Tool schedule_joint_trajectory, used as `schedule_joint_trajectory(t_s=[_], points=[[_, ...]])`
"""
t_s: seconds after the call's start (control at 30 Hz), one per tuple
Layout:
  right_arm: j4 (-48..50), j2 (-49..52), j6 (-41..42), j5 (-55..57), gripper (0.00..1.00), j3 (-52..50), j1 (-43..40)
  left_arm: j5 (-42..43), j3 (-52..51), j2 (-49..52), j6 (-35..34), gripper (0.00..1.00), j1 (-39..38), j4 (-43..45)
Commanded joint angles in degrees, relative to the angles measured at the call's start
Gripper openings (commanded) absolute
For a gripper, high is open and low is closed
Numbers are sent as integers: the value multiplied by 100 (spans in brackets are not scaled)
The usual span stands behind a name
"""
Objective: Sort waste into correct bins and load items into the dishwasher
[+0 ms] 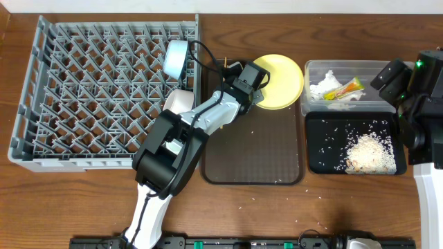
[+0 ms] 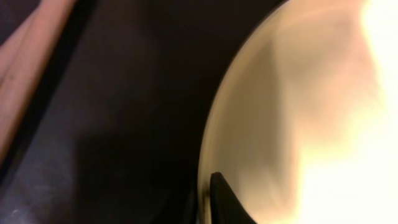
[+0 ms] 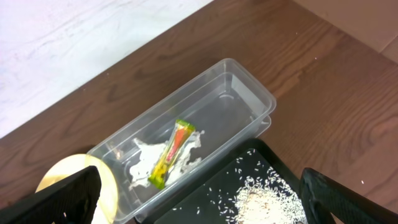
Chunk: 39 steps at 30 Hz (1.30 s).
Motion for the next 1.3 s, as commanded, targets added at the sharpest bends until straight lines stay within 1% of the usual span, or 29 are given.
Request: schedule_joint_trajectory(t_s=[0.0, 0.13, 0.23, 0.37, 0.43, 0.53, 0.67, 0.8, 0.9, 0.93, 0.97, 1.0, 1.03, 1.07, 1.1, 1.17, 1.27], points=[[-4, 13, 85, 20, 99, -15, -22, 76, -173, 431, -48, 7, -13, -179], [-4, 13, 85, 20, 99, -15, -22, 76, -173, 411, -24, 7, -13, -179], [-4, 15, 85, 20, 99, -15, -22, 72, -173, 262, 234, 7, 4, -179], [-7, 13, 85, 22, 99, -15, -22, 72, -173, -229, 992, 7, 48, -313], [-4, 13, 85, 20, 99, -15, -22, 2, -173, -581, 1392, 7, 74, -595], [-9, 13, 85, 20, 99, -15, -22, -149, -173, -1051, 1779, 7, 85, -1180], [-11, 13, 85, 20, 99, -15, -22, -289, -173, -1375, 2063, 7, 83, -1626], [-17, 13, 85, 20, 99, -15, -22, -295, -173, -1578, 2361, 7, 83, -1685], [-22, 15, 85, 20, 99, -15, -22, -293, -173, -1593, 2356, 8, 83, -1646], [-20, 15, 85, 20, 99, -15, -22, -293, -173, -1556, 2356, 11, 83, -1646], [-22, 15, 85, 20, 99, -15, -22, -293, -173, -1464, 2352, 31, 83, -1631], [-22, 13, 85, 20, 99, -15, -22, -293, -175, -1410, 2354, 39, 83, -1578], [-22, 13, 85, 20, 99, -15, -22, -295, -177, -1303, 2367, 50, 79, -1467], [-24, 15, 85, 20, 99, -15, -22, -291, -177, -1185, 2492, 54, 72, -1360], [-24, 13, 85, 20, 99, -15, -22, -293, -177, -1060, 2677, 55, 68, -1281], [-22, 13, 85, 20, 99, -15, -22, -293, -177, -723, 3263, 56, 68, -1095], [-24, 13, 85, 20, 99, -15, -22, -293, -177, -474, 3340, 56, 68, -914]])
